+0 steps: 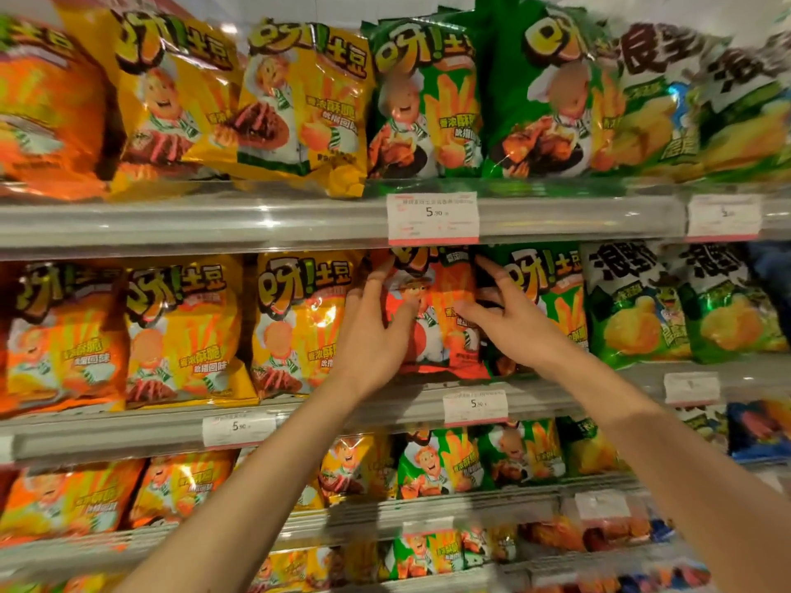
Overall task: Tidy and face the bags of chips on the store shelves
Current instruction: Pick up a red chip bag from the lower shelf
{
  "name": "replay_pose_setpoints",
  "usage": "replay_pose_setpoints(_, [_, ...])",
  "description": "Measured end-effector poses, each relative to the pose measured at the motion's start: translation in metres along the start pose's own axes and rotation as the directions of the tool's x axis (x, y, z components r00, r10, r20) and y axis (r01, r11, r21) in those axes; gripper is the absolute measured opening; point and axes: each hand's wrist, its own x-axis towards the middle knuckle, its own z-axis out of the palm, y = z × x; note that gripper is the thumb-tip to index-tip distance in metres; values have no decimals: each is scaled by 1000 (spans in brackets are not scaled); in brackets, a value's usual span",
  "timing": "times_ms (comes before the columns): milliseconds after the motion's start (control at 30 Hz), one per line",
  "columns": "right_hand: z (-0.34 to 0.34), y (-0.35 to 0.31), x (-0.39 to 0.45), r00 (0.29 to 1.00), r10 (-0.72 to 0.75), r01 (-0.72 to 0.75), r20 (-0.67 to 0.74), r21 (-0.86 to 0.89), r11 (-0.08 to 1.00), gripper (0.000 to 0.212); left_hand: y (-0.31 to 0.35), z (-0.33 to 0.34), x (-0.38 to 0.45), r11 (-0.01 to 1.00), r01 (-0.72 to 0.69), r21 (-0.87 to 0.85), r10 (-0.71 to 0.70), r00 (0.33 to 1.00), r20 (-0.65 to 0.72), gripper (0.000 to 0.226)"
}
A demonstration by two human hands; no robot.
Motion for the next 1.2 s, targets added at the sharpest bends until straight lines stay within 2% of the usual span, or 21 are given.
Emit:
replay_pose_setpoints(67, [4,-6,-5,1000,-25,25,12,33,999,84,-5,-7,-7,996,1,-89,0,1000,9,57])
replay_pose_setpoints(133, [10,-10,-9,997,-77,75,31,41,996,85,-7,-15,-15,989,16,-149,-5,997,75,60])
replay_pose_setpoints(267, [21,-16,-23,987,-155,153,39,55,987,81,-12,-35,-23,991,12,-130,23,965,262,70])
replay_pose_setpoints(467, [33,-18,-60,998,-67,65,19,98,993,83,-16,-60,-27,990,-32,-139,93,886,455,82])
replay_pose_setpoints(667, [62,-20,-116,993,40,-21,-107,176,984,81,-27,-67,-60,969,-47,-243,170,841,514,86])
replay_pose_setpoints(767, [82,-21,-143,987,73,-36,-147,236,971,79,-39,-67,-84,955,-47,-292,196,840,506,81])
replay_pose_setpoints(833, [93,-19,-160,983,54,-34,-174,118,992,85,-43,-65,-102,951,13,-310,146,863,483,74])
replay_pose_setpoints(900, [101,-21,-173,979,57,-41,-193,89,995,86,-43,-64,-120,926,112,-361,71,887,456,71])
replay_pose_setpoints(1033, [121,-18,-188,969,32,0,-243,130,992,79,-47,-71,-150,854,234,-465,-28,913,406,86])
replay_pose_setpoints(1067, [127,-19,-190,972,32,5,-232,156,988,79,-46,-76,-158,854,242,-460,-59,925,376,83])
replay_pose_setpoints(1133, [140,-19,-189,981,33,4,-190,191,982,79,-44,-92,-169,883,252,-396,-138,946,294,60])
replay_pose_setpoints(1200, [156,-24,-184,991,7,24,-136,228,973,77,-42,-112,-178,910,239,-338,-169,960,223,53])
